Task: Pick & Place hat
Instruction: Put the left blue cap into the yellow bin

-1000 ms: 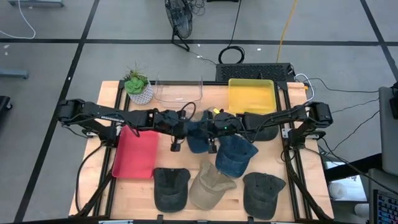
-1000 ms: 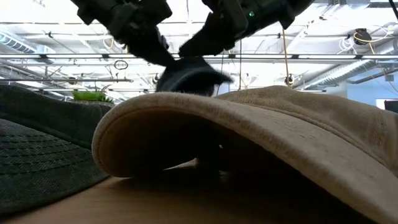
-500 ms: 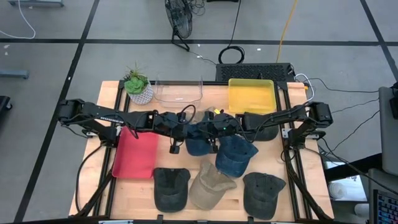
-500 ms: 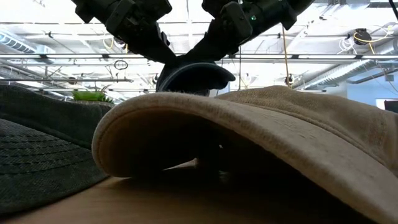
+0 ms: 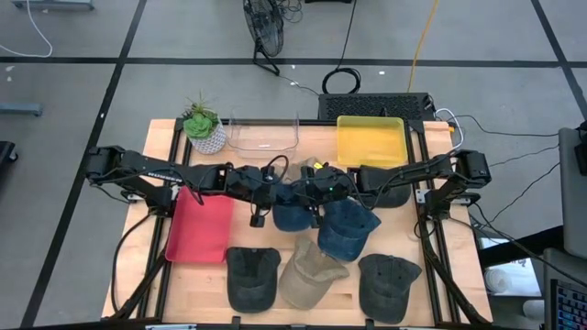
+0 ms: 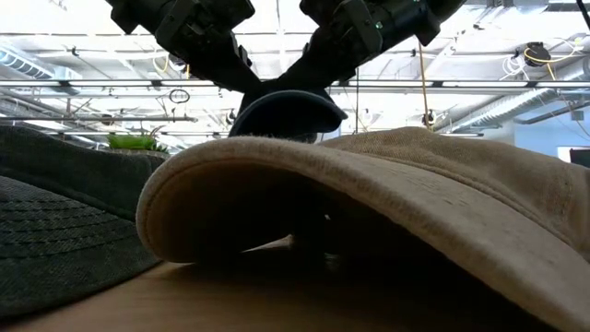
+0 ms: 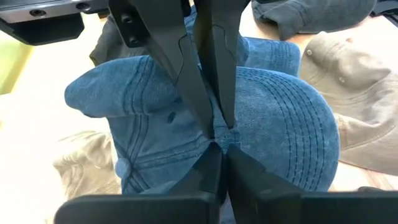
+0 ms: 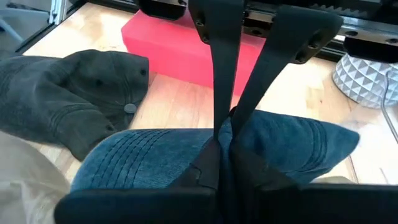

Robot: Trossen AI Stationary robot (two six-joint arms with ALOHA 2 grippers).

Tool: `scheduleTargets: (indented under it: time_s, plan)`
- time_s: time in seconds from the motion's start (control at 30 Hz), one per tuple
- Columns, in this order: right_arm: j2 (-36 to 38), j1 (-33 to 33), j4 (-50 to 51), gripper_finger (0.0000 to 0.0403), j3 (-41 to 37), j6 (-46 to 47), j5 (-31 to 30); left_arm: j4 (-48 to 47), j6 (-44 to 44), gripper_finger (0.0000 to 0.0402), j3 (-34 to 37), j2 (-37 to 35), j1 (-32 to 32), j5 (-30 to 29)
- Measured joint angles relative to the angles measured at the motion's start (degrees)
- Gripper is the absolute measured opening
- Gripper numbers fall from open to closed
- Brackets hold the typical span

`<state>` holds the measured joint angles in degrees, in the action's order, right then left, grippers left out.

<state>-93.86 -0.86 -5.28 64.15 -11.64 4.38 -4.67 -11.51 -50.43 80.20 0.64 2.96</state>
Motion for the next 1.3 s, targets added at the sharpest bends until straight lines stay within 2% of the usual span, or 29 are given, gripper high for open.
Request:
scheduleTargets:
  time_s: [0.1, 0.2, 0.43, 0.57, 0.7, 0.83, 1.07, 1.3]
  plan:
    - [0.0, 0.0, 0.0, 0.0002, 0.0, 0.9, -0.1, 0.1, 0.1, 0.0025, 0.0, 0.0, 0.0, -0.6]
    - [0.0, 0.0, 0.2, 0.0001, 0.0, 1.1, -0.3, 0.5, 0.1, 0.0049, 0.0, 0.0, 0.0, -1.8]
    - [0.0, 0.5, 0.4, 0.0001, -0.1, 2.4, -3.1, 3.1, 4.8, 0.0144, 0.0, -0.1, 0.0, -6.6]
    - [0.0, 1.7, 2.7, 0.0, -0.1, 3.7, -4.8, -0.2, 4.6, 0.0194, 0.0, -3.2, 0.0, -7.3]
    - [1.1, 3.6, 4.3, 0.0, -1.4, 5.2, -7.6, -5.7, 6.2, 0.0227, 0.0, -8.1, 0.0, -9.1]
    - [4.9, 6.5, 1.8, 0.0, -5.0, 8.3, -9.4, -8.9, 8.2, 0.0238, 0.1, -13.7, 0.0, -9.5]
    - [15.9, 11.9, -6.3, 0.0, -16.0, 11.3, -23.9, -9.7, 10.5, 0.0239, 1.4, -19.0, 0.2, -9.6]
    - [28.0, 19.2, -25.4, 0.0, -32.7, 14.0, -25.5, -8.9, 10.0, 0.0239, 1.6, -18.3, 0.2, -9.6]
